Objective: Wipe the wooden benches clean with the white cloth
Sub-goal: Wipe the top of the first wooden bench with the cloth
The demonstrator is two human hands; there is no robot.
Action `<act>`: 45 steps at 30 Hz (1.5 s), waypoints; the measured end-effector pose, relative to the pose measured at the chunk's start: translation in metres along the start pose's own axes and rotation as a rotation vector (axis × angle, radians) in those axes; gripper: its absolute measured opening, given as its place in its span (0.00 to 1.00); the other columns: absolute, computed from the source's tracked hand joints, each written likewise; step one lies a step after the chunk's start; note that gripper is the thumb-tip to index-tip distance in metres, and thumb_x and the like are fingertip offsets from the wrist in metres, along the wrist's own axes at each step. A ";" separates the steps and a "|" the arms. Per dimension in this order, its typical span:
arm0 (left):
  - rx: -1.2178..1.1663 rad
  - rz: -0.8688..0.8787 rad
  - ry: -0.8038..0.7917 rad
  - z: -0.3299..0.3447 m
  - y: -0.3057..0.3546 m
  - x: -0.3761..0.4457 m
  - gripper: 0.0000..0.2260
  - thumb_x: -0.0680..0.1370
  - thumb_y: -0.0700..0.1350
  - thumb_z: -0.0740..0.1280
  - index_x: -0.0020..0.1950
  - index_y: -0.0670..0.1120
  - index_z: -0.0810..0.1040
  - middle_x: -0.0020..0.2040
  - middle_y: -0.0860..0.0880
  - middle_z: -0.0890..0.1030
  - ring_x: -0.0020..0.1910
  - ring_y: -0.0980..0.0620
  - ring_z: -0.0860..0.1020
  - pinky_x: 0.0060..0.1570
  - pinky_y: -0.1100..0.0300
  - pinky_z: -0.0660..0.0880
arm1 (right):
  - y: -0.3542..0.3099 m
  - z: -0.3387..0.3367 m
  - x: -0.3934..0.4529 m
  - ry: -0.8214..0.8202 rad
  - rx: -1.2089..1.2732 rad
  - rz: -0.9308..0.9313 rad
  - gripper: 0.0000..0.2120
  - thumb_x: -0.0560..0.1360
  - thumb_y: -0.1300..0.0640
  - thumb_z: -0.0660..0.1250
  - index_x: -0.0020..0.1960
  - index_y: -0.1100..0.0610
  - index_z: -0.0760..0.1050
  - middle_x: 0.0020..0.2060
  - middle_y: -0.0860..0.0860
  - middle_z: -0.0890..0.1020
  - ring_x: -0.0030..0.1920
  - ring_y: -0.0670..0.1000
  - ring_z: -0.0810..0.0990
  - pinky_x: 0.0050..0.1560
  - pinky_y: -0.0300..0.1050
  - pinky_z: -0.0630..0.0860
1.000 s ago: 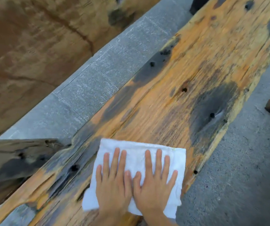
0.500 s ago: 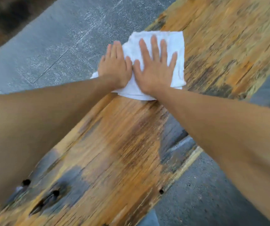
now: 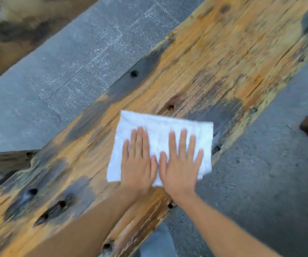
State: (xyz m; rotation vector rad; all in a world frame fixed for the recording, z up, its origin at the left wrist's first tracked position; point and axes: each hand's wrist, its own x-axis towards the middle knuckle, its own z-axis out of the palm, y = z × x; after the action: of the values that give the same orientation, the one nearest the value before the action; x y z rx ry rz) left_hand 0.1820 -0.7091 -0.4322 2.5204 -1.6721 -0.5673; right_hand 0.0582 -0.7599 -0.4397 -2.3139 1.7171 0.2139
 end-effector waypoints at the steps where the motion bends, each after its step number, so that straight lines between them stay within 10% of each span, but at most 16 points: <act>1: -0.001 0.031 -0.023 0.008 0.004 -0.023 0.31 0.80 0.51 0.52 0.81 0.37 0.55 0.82 0.41 0.53 0.82 0.41 0.53 0.76 0.41 0.60 | 0.010 0.007 -0.029 -0.015 0.003 0.032 0.32 0.83 0.42 0.51 0.84 0.49 0.50 0.84 0.55 0.49 0.83 0.60 0.49 0.76 0.70 0.57; 4: -0.004 0.073 -0.087 0.021 0.017 -0.086 0.32 0.79 0.51 0.55 0.80 0.37 0.58 0.82 0.41 0.55 0.81 0.42 0.58 0.73 0.42 0.61 | 0.034 0.009 -0.086 -0.056 0.029 0.056 0.33 0.82 0.41 0.51 0.84 0.50 0.52 0.84 0.56 0.50 0.83 0.61 0.51 0.74 0.70 0.64; 11: -0.025 0.020 -0.077 0.014 0.045 -0.049 0.27 0.83 0.51 0.48 0.78 0.39 0.65 0.80 0.42 0.62 0.79 0.44 0.61 0.72 0.44 0.60 | 0.032 -0.004 -0.016 -0.072 0.199 0.151 0.30 0.82 0.38 0.41 0.82 0.39 0.38 0.83 0.45 0.37 0.83 0.51 0.37 0.82 0.61 0.45; 16: -0.035 0.067 0.016 -0.013 0.049 0.106 0.26 0.83 0.52 0.48 0.82 0.49 0.57 0.82 0.51 0.57 0.81 0.50 0.56 0.76 0.48 0.56 | 0.028 -0.025 0.135 0.200 0.174 0.176 0.30 0.81 0.42 0.54 0.82 0.45 0.58 0.83 0.52 0.56 0.83 0.57 0.55 0.79 0.62 0.53; 25: -0.077 -0.254 0.154 -0.049 0.108 0.376 0.27 0.83 0.53 0.48 0.83 0.48 0.52 0.83 0.49 0.56 0.82 0.46 0.52 0.79 0.43 0.48 | 0.043 -0.097 0.436 0.135 0.073 -0.247 0.29 0.83 0.39 0.49 0.83 0.40 0.52 0.84 0.49 0.51 0.83 0.54 0.49 0.81 0.59 0.46; 34: -0.037 -0.227 0.184 -0.031 0.118 0.311 0.28 0.83 0.54 0.47 0.83 0.47 0.50 0.84 0.46 0.50 0.83 0.46 0.49 0.80 0.45 0.49 | 0.063 -0.092 0.373 0.131 0.068 -0.258 0.28 0.84 0.42 0.48 0.83 0.43 0.52 0.84 0.51 0.51 0.84 0.54 0.49 0.81 0.58 0.47; 45: 0.036 -0.022 -0.043 0.026 0.169 0.065 0.28 0.83 0.51 0.49 0.82 0.43 0.53 0.83 0.43 0.51 0.82 0.40 0.52 0.74 0.39 0.59 | 0.163 -0.044 0.098 -0.038 0.092 -0.114 0.30 0.83 0.42 0.50 0.83 0.43 0.49 0.84 0.48 0.50 0.84 0.52 0.50 0.78 0.61 0.59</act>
State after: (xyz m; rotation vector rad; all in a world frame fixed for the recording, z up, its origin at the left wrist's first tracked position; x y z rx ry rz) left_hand 0.0472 -0.8332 -0.4310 2.5732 -1.6855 -0.6020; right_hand -0.0706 -0.9069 -0.4417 -2.3167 1.5384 0.1534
